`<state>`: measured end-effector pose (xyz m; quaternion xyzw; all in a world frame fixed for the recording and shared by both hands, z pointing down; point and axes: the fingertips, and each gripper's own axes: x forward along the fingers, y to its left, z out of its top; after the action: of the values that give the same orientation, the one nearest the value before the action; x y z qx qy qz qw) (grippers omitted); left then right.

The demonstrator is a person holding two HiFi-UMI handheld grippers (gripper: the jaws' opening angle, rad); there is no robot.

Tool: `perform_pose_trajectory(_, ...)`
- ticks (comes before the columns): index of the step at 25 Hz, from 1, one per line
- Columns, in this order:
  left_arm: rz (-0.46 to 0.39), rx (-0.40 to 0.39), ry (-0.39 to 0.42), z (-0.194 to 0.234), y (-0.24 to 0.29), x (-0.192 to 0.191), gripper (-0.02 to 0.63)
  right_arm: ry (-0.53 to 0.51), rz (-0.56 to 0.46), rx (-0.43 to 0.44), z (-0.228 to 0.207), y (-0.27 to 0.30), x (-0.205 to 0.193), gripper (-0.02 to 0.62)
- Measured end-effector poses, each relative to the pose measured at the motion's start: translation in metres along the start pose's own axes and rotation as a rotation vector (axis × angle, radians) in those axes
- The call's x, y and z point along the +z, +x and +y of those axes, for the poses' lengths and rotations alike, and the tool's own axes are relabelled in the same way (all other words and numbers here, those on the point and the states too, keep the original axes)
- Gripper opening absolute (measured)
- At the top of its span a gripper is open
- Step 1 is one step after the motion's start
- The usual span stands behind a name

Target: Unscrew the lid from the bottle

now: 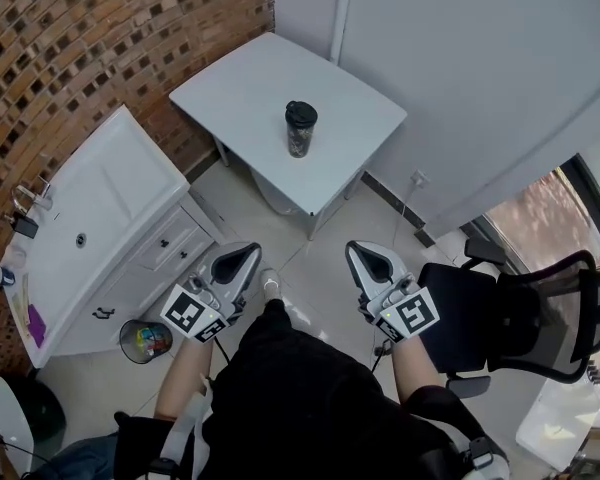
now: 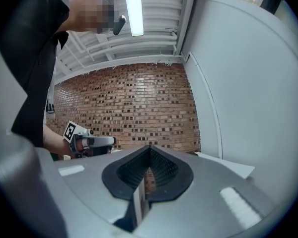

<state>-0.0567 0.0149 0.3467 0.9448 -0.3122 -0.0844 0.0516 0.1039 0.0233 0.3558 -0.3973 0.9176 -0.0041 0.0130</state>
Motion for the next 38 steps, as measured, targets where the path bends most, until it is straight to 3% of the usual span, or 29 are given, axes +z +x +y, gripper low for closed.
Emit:
perform_pose_trajectory(11,-0.033,-0.059,-0.002,0.104,0.072,0.015,0.003,-0.013,-0.025,-0.040,-0.082,0.099,0.029,0.006)
perform_pose_trajectory(20,0.035,-0.061,0.009,0.186,0.098,-0.005,0.003,-0.017,0.016,-0.041,-0.109,0.182,0.008,0.006)
perform_pose_trajectory(31,0.106,-0.106,-0.055,0.220,0.149,-0.044,0.003,0.046,0.069,-0.030,-0.153,0.212,-0.018,0.006)
perform_pose_trajectory(36,0.166,-0.060,-0.034,0.233,0.178,-0.078,0.006,0.085,0.074,-0.013,-0.188,0.219,-0.035,0.006)
perform_pose_trajectory(38,0.195,-0.030,-0.030,0.240,0.187,-0.097,0.077,0.140,0.070,-0.033,-0.205,0.221,-0.045,0.006)
